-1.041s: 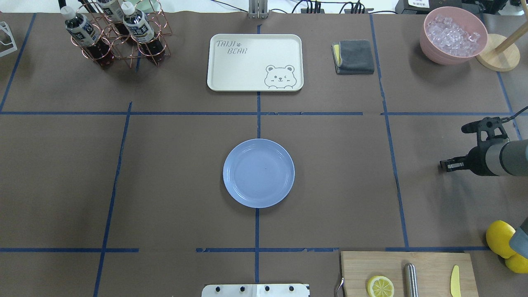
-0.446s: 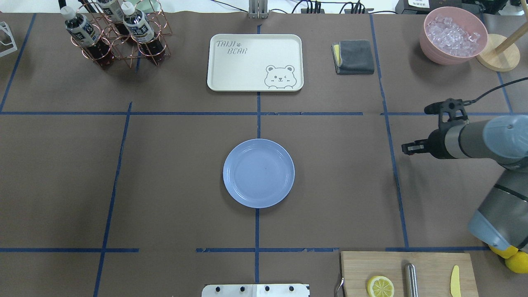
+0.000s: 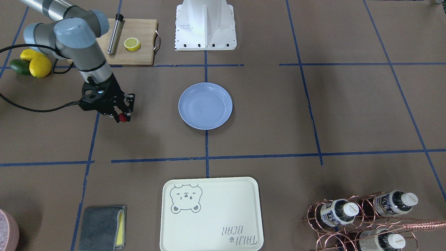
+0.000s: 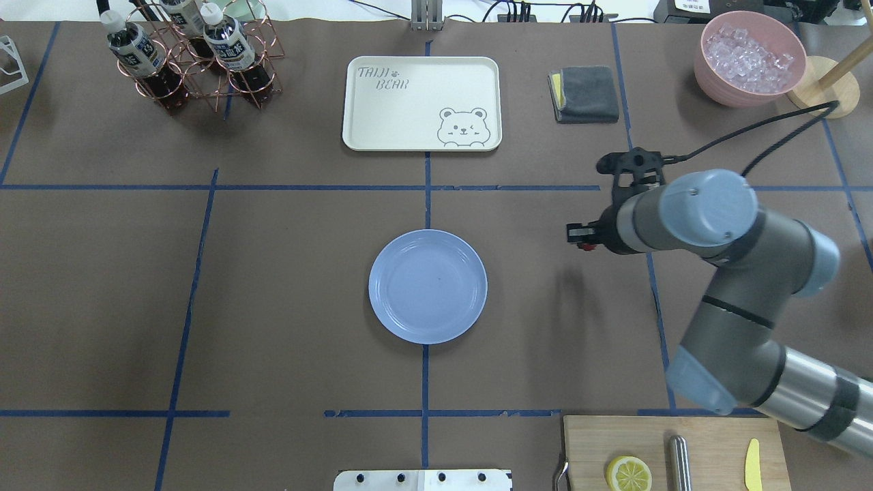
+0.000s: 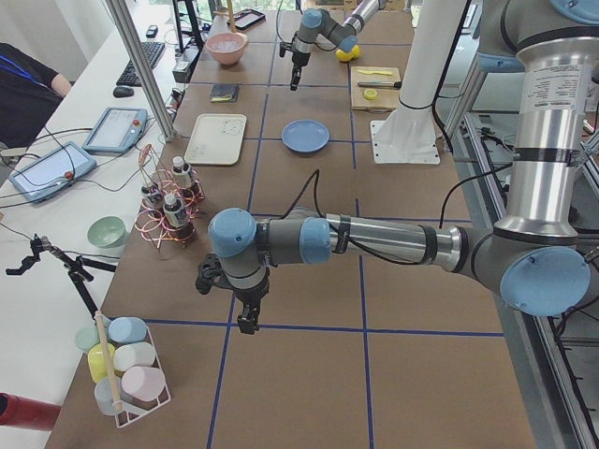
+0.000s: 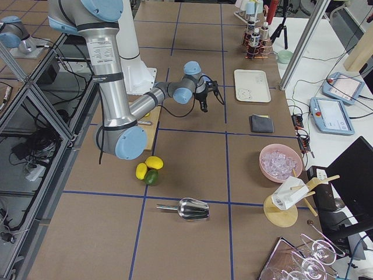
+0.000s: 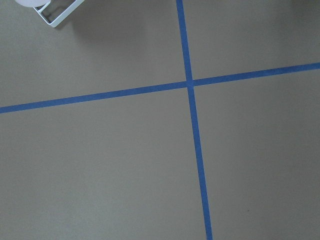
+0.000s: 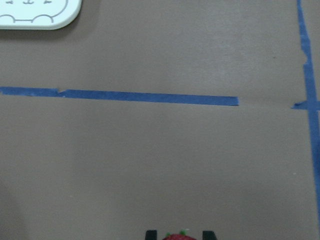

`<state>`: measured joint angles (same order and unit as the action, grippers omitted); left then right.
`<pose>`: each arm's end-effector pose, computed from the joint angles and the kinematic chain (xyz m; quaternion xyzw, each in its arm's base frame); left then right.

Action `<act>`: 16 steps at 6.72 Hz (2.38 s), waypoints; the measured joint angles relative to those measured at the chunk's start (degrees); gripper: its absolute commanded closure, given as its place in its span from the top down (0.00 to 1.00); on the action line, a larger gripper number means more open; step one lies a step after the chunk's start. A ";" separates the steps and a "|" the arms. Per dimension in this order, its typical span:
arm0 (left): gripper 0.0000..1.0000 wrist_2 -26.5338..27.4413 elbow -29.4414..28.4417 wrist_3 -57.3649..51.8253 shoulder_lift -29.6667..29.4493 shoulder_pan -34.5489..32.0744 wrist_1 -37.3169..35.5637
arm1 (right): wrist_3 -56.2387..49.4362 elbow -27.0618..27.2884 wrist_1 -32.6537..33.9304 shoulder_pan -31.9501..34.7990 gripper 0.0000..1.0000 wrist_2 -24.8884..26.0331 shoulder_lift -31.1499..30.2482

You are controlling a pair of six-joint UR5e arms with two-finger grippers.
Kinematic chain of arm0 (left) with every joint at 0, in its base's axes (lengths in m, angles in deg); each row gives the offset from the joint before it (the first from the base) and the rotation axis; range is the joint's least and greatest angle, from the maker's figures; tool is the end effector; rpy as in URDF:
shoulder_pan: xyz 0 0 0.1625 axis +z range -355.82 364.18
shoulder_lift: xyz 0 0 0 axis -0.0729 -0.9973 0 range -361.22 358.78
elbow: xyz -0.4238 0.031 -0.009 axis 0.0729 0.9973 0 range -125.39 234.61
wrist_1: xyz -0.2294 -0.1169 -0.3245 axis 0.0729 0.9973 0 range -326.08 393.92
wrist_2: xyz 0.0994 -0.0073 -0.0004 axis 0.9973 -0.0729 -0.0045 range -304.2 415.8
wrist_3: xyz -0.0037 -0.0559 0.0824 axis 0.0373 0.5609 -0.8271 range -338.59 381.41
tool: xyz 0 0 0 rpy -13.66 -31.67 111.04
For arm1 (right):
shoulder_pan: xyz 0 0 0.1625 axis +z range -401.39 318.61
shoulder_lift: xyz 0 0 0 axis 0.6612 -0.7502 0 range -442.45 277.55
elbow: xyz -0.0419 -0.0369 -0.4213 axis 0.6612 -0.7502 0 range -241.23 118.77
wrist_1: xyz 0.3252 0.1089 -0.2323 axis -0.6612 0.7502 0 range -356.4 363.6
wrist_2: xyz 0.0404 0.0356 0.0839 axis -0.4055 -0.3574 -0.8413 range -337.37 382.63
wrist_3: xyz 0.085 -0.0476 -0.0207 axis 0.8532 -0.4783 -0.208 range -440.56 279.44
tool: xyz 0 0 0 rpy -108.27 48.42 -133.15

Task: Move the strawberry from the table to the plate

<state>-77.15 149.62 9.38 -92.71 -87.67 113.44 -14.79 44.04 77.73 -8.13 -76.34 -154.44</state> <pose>-0.0814 -0.4928 0.6227 0.0122 0.3670 0.0699 0.9275 -0.4362 -0.4269 0.3403 0.1370 -0.3977 0.0389 0.9064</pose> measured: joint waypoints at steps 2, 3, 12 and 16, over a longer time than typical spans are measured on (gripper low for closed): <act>1.00 -0.33 0.37 0.08 0.00 0.00 -0.04 | 7.98 -1.50 12.21 -6.76 0.00 5.31 12.36; 1.00 -0.36 0.47 0.12 0.00 0.00 -0.05 | 10.95 -5.17 14.16 -9.02 0.00 7.27 17.73; 1.00 -0.38 0.34 0.07 0.17 0.00 -0.07 | 15.46 -18.56 14.75 -14.72 1.00 12.93 27.69; 1.00 -0.36 0.43 0.07 0.16 -0.02 -0.07 | 9.30 -7.40 21.13 -7.17 1.00 6.68 26.73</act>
<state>-77.51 150.04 9.46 -92.55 -87.69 113.37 -5.49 36.65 98.87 -15.31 -69.65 -127.71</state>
